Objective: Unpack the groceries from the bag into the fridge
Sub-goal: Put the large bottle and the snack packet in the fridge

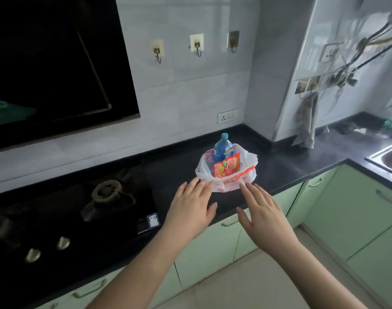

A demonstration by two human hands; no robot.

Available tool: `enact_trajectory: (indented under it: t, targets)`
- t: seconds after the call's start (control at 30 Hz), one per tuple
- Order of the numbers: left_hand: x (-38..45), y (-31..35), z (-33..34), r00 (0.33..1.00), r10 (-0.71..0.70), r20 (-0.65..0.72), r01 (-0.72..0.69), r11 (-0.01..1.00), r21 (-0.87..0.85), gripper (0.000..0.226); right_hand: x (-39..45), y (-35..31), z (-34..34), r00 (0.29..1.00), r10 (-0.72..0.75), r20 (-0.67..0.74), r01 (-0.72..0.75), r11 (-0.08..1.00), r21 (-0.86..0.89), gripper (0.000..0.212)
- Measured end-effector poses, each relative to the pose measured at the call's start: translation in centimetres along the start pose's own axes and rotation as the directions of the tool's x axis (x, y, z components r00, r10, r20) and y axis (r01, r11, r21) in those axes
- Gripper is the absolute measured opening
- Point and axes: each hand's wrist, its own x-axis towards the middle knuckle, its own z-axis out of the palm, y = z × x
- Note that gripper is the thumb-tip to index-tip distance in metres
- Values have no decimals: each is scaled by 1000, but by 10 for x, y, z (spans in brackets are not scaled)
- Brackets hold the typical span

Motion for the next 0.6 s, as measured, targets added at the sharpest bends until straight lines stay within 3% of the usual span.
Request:
enact_trajectory:
  t: [0.3, 0.6]
  targets:
    - [66, 2, 39, 994, 113, 11, -113, 993, -43, 60, 32, 44, 16, 993, 114, 40, -114, 993, -18, 64]
    - [148, 24, 67, 998, 62, 30, -61, 998, -17, 62, 99, 123, 27, 991, 103, 81, -104, 995, 6, 63]
